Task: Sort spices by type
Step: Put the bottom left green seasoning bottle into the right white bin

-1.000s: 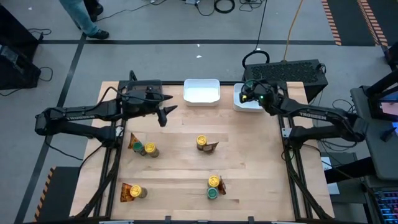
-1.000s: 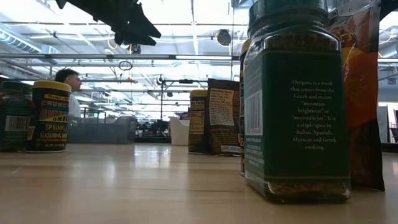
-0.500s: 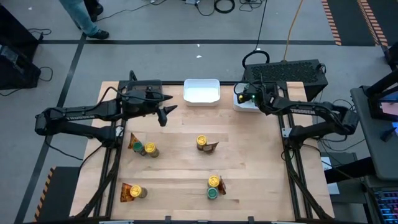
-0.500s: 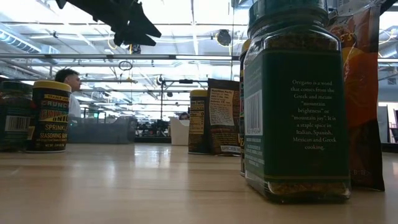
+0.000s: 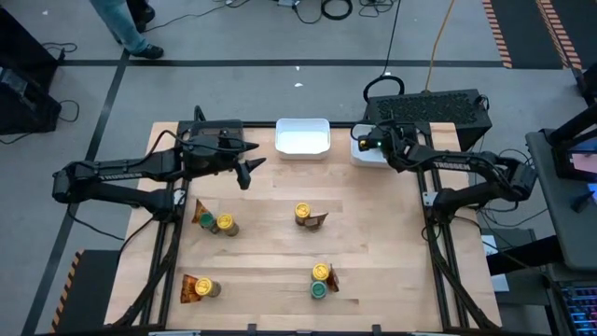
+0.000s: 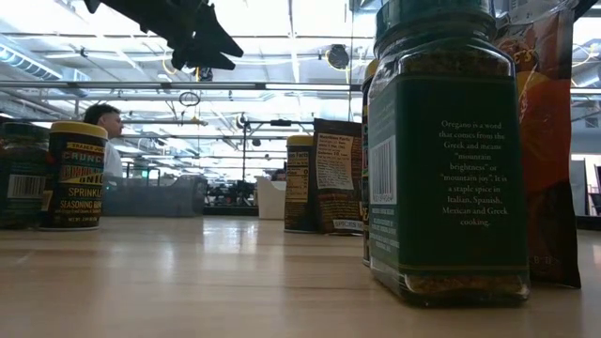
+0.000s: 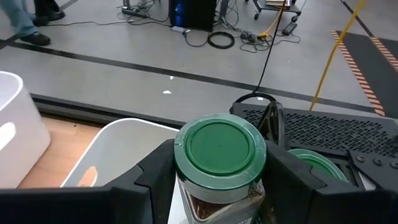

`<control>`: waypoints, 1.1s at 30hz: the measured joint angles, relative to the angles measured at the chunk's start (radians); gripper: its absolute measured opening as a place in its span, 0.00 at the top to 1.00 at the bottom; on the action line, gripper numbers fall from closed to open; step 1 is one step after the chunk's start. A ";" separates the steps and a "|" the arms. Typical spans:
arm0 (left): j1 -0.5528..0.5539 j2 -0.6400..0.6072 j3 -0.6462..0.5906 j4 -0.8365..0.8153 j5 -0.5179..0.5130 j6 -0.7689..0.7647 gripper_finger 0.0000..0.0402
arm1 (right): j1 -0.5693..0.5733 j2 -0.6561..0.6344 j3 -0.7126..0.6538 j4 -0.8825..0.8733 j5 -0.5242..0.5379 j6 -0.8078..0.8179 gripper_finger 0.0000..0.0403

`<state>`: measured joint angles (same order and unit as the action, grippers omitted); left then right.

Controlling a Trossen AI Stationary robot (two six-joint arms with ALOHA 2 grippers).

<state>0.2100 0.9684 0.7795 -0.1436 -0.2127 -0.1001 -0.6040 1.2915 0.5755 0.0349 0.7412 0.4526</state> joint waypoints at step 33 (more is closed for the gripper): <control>-0.001 0.000 0.000 0.000 0.003 -0.037 0.40 | -0.029 0.118 0.002 0.082 -0.003 0.057 0.55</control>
<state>0.2092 0.9684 0.7795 -0.1432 -0.2092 -0.1368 -0.6331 1.4098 0.5770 0.1173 0.7382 0.5095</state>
